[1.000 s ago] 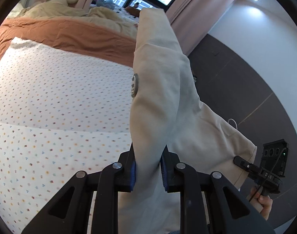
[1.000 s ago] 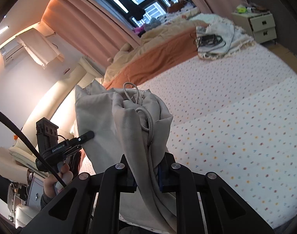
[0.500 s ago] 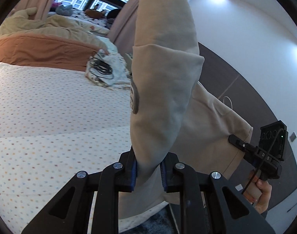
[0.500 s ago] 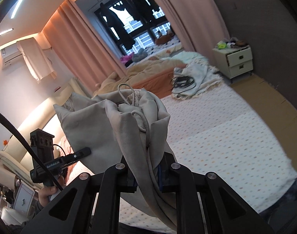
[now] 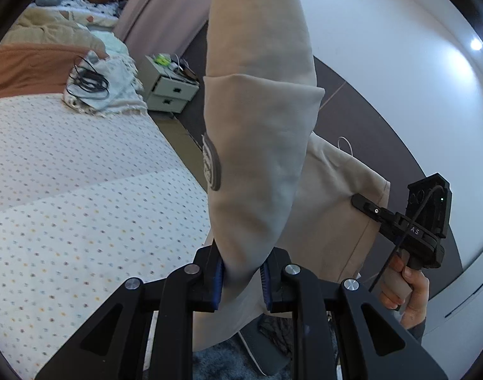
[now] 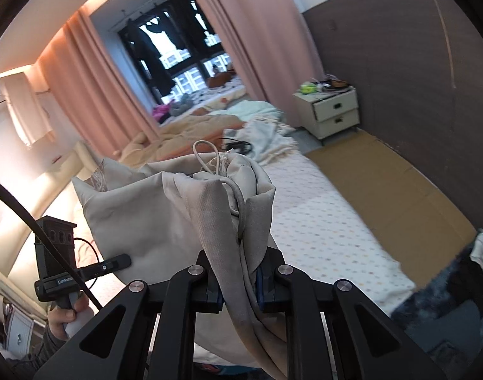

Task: Fold large clothes
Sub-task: 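Lift the folded jacket up off the bed with both grippers, then lower the folded jacket onto the bed corner and open both grippers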

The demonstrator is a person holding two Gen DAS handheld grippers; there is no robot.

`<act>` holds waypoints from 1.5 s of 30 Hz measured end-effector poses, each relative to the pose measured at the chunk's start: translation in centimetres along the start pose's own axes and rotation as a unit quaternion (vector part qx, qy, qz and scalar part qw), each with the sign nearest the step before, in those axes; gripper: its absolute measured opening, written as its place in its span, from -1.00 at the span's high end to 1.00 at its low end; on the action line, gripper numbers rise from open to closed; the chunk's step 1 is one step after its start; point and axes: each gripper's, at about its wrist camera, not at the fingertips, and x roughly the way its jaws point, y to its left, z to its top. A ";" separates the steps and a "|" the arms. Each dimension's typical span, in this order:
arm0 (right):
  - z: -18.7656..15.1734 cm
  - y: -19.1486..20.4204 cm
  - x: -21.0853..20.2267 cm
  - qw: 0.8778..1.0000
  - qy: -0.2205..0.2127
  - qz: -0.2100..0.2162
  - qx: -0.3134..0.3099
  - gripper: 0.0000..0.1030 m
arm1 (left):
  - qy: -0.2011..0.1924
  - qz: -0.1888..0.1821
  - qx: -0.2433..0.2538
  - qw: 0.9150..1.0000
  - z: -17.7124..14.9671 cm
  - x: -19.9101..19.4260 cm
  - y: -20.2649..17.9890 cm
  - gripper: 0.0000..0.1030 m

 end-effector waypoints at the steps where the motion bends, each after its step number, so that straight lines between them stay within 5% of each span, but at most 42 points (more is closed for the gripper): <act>1: -0.1 -0.1 0.1 1.000 0.003 -0.005 0.003 0.78 | 0.007 -0.003 -0.002 1.000 0.0 0.9 -0.3 0.60; 12: 2.4 -0.9 6.4 0.997 0.043 -0.063 0.032 0.79 | 0.068 -0.012 -0.043 0.997 1.4 11.2 2.6 0.60; 20: 5.0 -0.8 12.7 0.992 0.078 -0.091 0.034 0.79 | 0.082 0.011 -0.052 0.995 3.4 15.9 8.0 0.60; 24: 5.6 -1.5 16.2 0.988 0.096 -0.110 0.058 0.76 | 0.084 0.054 -0.065 0.993 3.4 18.6 11.5 0.60; 27: 5.3 -1.7 19.2 0.981 0.115 -0.139 0.067 0.53 | 0.102 0.081 -0.087 0.988 2.9 20.5 14.3 0.55; 29: 4.6 -1.9 21.0 0.972 0.135 -0.179 0.064 0.07 | 0.126 0.093 -0.111 0.981 2.1 21.4 16.3 0.54; 31: 4.1 -2.1 21.8 0.964 0.139 -0.219 0.054 -0.60 | 0.149 0.113 -0.127 0.974 1.1 22.0 17.9 0.53; 36: 2.7 -3.4 18.6 0.958 0.123 -0.240 0.098 -0.61 | 0.173 0.105 -0.147 0.968 -1.3 22.0 19.9 0.53; 41: -0.2 -4.5 11.7 0.956 0.097 -0.256 0.105 -0.61 | 0.182 0.103 -0.102 0.973 -2.2 22.1 18.4 0.50; 42: -1.0 -4.9 10.2 0.954 0.095 -0.261 0.112 -0.61 | 0.184 0.098 -0.092 0.974 -2.4 22.1 17.8 0.33; 45: -3.9 -6.1 6.6 0.953 0.090 -0.248 0.153 -0.61 | 0.174 0.084 -0.063 0.979 -3.0 21.7 15.6 -0.69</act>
